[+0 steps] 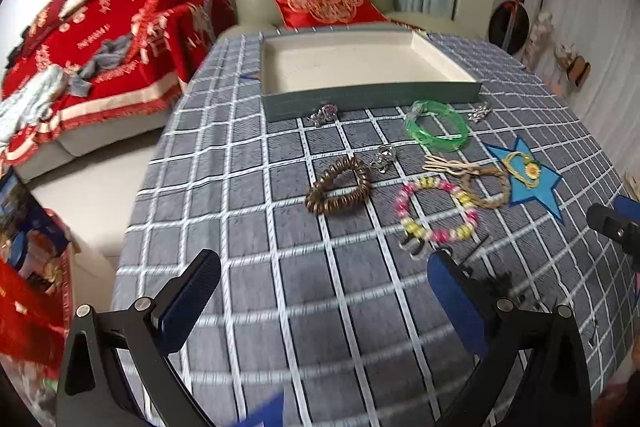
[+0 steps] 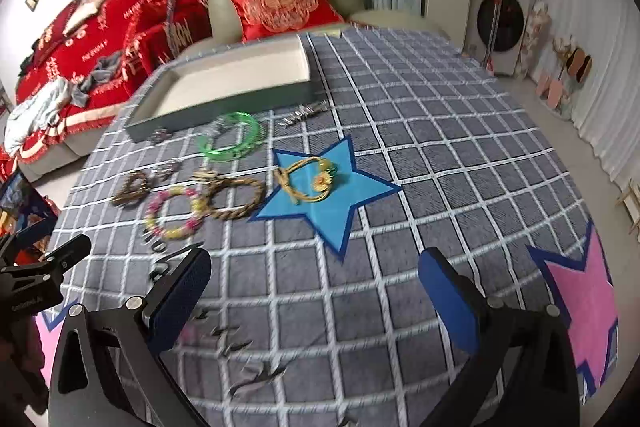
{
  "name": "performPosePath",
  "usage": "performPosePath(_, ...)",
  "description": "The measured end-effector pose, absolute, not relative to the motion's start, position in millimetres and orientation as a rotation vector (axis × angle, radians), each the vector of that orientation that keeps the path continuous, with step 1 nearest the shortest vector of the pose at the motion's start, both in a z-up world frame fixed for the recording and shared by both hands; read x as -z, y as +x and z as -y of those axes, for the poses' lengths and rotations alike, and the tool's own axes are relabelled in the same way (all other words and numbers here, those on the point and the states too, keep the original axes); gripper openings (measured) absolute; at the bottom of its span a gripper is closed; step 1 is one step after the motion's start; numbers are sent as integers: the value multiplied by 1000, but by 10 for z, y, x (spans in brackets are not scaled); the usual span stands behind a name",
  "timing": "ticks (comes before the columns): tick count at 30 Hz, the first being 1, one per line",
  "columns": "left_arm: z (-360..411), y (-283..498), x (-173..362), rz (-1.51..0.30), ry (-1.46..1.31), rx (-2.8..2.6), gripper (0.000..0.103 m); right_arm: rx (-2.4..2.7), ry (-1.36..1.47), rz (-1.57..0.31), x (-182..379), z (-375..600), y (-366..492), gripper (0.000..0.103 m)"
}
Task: Organize jewelry
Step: 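Grasp the brown coiled hair tie with the left gripper while the right grasps the gold charm bracelet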
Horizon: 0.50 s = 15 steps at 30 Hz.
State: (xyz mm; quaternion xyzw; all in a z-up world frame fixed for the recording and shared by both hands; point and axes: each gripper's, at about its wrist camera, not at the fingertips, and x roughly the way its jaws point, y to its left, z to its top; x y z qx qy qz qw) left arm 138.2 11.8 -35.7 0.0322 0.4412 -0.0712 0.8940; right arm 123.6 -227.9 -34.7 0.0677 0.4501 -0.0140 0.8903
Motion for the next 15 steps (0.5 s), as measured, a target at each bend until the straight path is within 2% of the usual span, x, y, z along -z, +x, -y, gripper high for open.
performPosePath(6, -135, 1839, 516, -994, 31, 166, 103, 63, 135, -1023, 581, 2399, 1783, 103)
performPosePath(8, -95, 1961, 599, -1026, 38, 180, 99, 76, 135, -1040, 649, 2432, 1960, 100)
performPosePath(11, -52, 2072, 712, -1056, 35, 195, 94, 74, 123, -1066, 749, 2441, 2165, 90)
performPosePath(13, -6, 2095, 730, -1044, 68, 190, 93, 66, 111, -1096, 835, 2418, 2261, 78)
performPosePath(15, 22, 2098, 734, -1038, 74, 198, 93, 78, 51, -1092, 869, 2343, 2288, 75)
